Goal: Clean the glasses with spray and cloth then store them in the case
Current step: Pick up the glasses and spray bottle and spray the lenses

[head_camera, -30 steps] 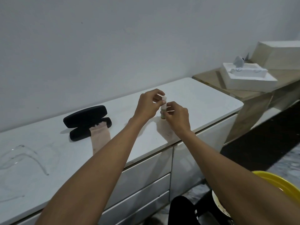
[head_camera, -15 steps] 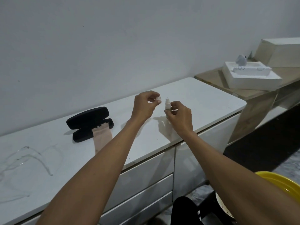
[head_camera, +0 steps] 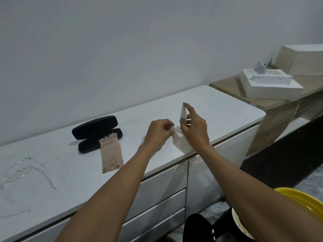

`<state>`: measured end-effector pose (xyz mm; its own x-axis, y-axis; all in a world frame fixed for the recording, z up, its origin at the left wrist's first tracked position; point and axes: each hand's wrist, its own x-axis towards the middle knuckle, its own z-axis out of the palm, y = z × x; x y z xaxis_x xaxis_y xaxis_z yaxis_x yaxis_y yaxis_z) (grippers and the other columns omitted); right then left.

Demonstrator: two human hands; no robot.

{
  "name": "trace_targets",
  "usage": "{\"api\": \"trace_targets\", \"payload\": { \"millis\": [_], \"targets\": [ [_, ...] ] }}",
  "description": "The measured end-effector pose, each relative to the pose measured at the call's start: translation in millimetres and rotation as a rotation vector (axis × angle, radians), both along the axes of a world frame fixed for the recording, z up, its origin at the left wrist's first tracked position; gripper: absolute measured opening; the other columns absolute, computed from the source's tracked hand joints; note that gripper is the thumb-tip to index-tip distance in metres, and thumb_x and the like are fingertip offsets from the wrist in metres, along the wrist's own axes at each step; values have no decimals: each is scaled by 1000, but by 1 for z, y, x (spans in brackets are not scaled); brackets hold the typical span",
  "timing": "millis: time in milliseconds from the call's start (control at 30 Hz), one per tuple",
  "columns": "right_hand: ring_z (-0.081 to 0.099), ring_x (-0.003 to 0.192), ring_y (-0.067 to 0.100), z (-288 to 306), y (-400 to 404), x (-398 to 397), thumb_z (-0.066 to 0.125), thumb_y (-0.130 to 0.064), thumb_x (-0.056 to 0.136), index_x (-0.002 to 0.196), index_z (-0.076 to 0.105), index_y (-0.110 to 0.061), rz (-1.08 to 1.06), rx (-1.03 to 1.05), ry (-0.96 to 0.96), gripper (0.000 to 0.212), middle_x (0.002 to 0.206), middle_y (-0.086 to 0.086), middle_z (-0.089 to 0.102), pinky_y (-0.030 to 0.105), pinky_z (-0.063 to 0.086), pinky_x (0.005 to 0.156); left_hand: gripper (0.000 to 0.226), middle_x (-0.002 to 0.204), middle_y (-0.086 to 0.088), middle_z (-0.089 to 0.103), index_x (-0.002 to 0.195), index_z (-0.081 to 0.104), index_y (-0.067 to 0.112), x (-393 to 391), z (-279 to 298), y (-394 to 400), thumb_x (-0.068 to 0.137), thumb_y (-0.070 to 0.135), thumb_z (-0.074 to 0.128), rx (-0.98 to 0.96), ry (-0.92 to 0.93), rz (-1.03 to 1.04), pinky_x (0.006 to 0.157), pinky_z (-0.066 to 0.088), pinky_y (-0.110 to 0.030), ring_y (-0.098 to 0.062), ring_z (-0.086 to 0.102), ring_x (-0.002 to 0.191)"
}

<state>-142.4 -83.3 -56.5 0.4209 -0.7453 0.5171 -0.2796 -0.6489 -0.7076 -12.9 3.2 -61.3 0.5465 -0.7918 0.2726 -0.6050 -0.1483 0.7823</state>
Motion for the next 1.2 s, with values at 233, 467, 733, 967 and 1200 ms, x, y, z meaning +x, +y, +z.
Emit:
{"api": "trace_targets", "payload": {
  "millis": [233, 467, 733, 967, 1200],
  "targets": [
    [69, 92, 32, -4, 2, 0, 64, -14, 97, 152, 41, -26, 3, -82, 63, 60, 111, 15, 70, 47, 59, 83, 32, 90, -2, 73, 110, 75, 16, -2, 2, 4, 80, 4, 75, 32, -60, -16, 83, 59, -38, -18, 68, 83],
    [66, 92, 33, 2, 10, 6, 60, -12, 99, 155, 39, -26, -2, -86, 78, 62, 110, 15, 67, 45, 55, 82, 38, 105, 2, 70, 119, 70, 25, 11, 13, 26, 83, 18, 80, 65, -119, -12, 90, 55, -34, -14, 65, 99],
    [63, 86, 36, 41, 66, 38, 58, -9, 95, 152, 42, -22, 128, -147, -18, 60, 113, 17, 63, 38, 49, 78, 23, 102, 4, 73, 111, 73, 22, 51, 44, 113, 89, 24, 76, -47, -201, 193, 91, 56, -38, -13, 67, 99],
    [57, 87, 23, 51, 154, 91, 55, -9, 98, 152, 38, -25, 416, -145, -83, 60, 122, 12, 61, 32, 46, 77, 21, 102, 3, 75, 109, 75, 23, 86, 62, 241, 87, 21, 74, -73, -337, 438, 90, 57, -41, -17, 69, 97],
    [57, 95, 19, 50, 213, 120, 52, -12, 100, 154, 35, -28, 551, -99, -69, 60, 126, 7, 61, 30, 45, 84, 26, 107, 1, 76, 106, 76, 19, 106, 55, 365, 91, 5, 61, -66, -395, 731, 98, 51, -40, -23, 66, 107]
  ]
}}
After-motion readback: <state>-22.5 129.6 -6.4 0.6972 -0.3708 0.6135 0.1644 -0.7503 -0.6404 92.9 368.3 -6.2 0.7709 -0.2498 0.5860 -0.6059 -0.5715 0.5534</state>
